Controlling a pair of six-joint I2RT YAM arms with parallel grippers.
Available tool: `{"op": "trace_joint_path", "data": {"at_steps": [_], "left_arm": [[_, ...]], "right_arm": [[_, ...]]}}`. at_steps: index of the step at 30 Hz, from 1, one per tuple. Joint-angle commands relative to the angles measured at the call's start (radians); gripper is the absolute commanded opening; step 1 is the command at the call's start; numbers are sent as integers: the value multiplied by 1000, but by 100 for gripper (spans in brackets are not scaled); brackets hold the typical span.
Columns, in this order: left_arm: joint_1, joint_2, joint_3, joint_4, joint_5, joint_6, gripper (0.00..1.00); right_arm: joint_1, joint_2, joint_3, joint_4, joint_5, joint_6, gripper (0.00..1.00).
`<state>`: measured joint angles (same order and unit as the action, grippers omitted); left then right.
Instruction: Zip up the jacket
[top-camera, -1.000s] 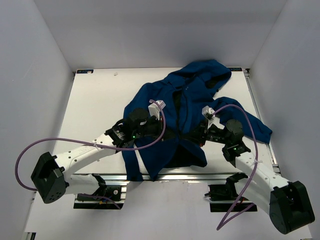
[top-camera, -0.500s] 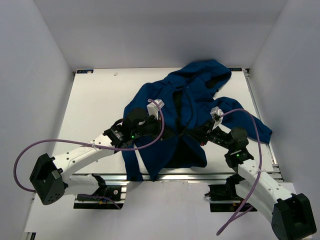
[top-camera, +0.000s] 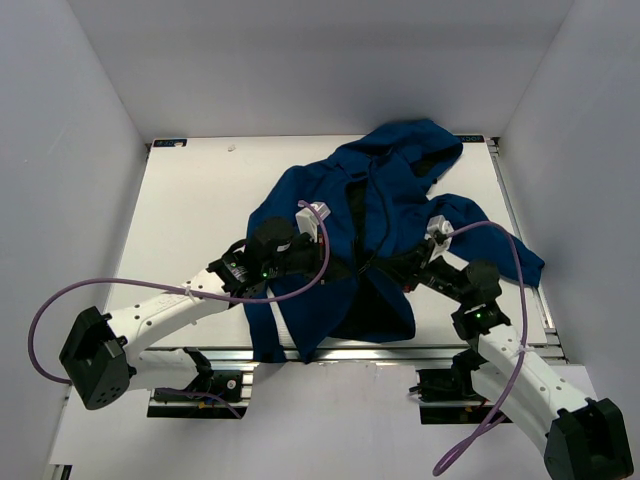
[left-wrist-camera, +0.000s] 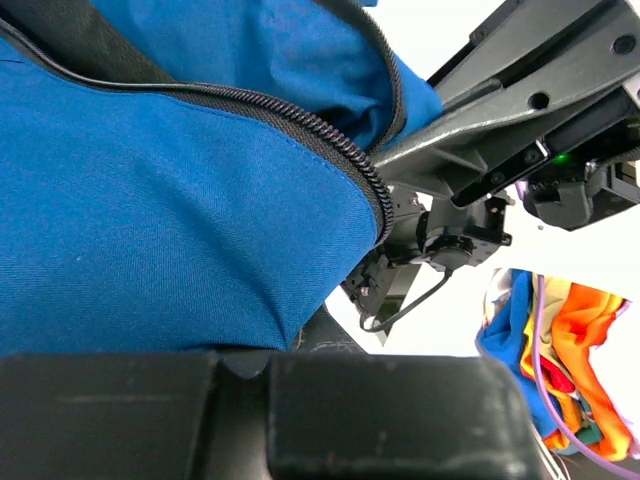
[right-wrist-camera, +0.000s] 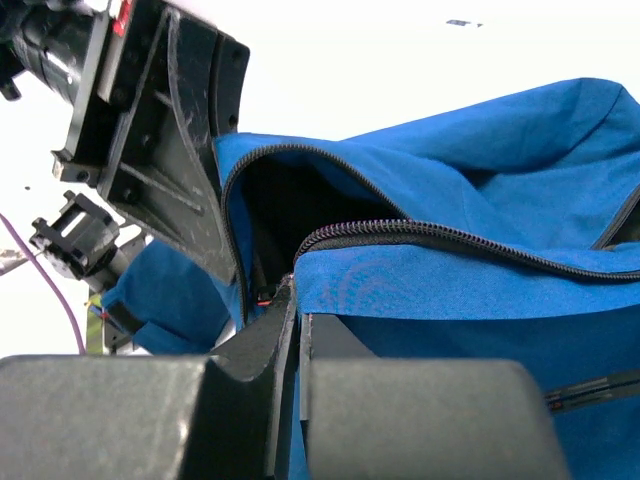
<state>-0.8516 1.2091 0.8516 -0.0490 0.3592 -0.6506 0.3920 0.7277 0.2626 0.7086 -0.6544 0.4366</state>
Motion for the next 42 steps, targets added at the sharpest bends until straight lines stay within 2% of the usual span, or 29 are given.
{"op": "trace_joint_path", "data": {"at_steps": [1, 7, 11, 21, 42], "left_arm": [[14, -23, 23, -8, -28, 14, 0], [19, -49, 30, -14, -71, 19, 0], [25, -22, 47, -25, -62, 17, 0], [25, 26, 55, 26, -9, -4, 0], [25, 33, 33, 74, 24, -26, 0]], "right_arm": [[-5, -23, 27, -52, -28, -44, 0], [-4, -57, 55, -196, -77, -134, 0], [-4, -36, 70, -248, -181, -173, 0], [-5, 6, 53, -103, -208, -108, 0], [-5, 55, 50, -54, -205, -99, 0]]}}
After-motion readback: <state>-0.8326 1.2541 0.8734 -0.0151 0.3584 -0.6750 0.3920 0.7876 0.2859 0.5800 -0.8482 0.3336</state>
